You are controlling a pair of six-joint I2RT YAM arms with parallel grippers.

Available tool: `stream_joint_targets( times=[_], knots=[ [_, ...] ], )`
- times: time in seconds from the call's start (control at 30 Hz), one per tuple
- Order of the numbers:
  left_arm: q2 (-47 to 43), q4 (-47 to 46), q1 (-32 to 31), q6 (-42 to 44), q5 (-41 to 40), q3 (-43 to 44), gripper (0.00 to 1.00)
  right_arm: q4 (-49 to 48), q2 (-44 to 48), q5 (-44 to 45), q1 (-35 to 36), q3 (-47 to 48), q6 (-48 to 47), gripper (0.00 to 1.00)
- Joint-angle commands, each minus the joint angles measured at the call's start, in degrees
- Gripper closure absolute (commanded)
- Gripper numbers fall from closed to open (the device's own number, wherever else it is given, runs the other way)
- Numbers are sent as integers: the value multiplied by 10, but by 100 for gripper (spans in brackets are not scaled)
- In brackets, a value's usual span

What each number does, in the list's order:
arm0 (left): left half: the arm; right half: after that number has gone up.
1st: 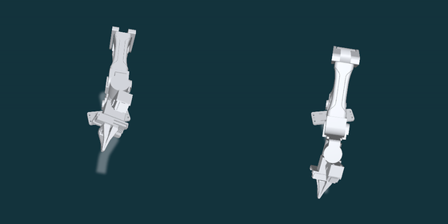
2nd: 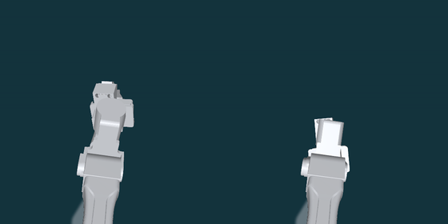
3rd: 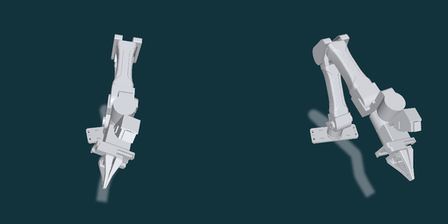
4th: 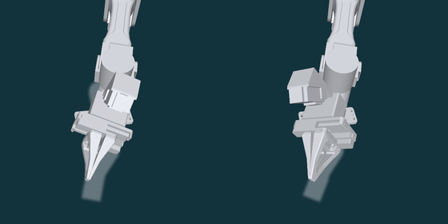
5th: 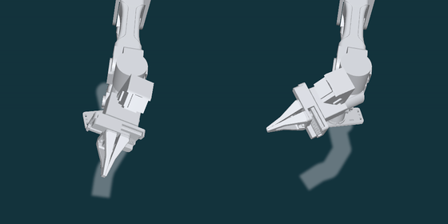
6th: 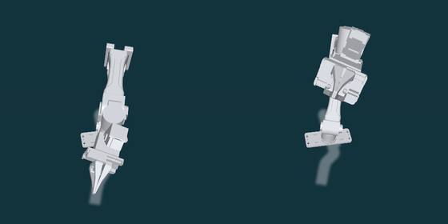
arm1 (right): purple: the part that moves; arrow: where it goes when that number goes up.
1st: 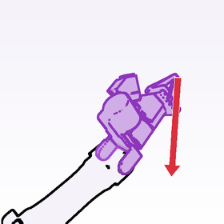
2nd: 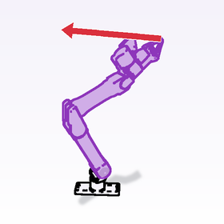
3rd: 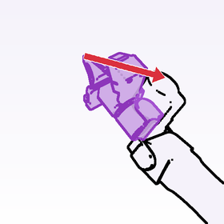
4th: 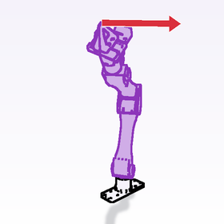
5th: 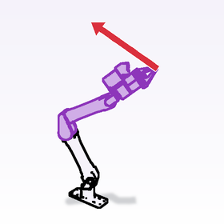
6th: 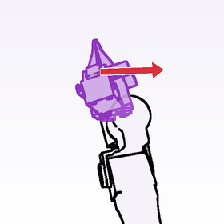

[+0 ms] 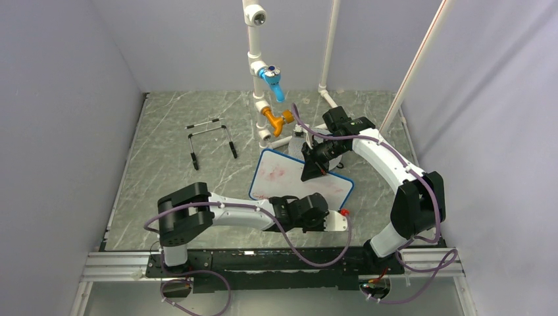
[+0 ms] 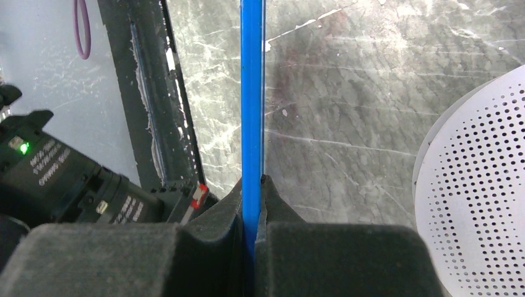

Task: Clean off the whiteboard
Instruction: Erase the whiteboard at the center of the board.

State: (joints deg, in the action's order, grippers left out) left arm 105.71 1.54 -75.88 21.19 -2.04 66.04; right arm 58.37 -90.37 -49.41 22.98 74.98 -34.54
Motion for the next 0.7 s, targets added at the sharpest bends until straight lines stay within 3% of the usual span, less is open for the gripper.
stream_joint_targets(
  times=[0.0, 0.33, 0.67],
  knots=[
    [-37, 4, 60, 3, -78, -50, 100, 29, -9, -55, 16, -13, -15, 100],
    [-110, -2, 99, -4, -101, -120, 100, 27, -11, -54, 17, -12, -14, 100],
    [-211, -54, 112, -54, -27, -153, 100, 26, -13, -51, 17, -13, -12, 100]
  ],
)
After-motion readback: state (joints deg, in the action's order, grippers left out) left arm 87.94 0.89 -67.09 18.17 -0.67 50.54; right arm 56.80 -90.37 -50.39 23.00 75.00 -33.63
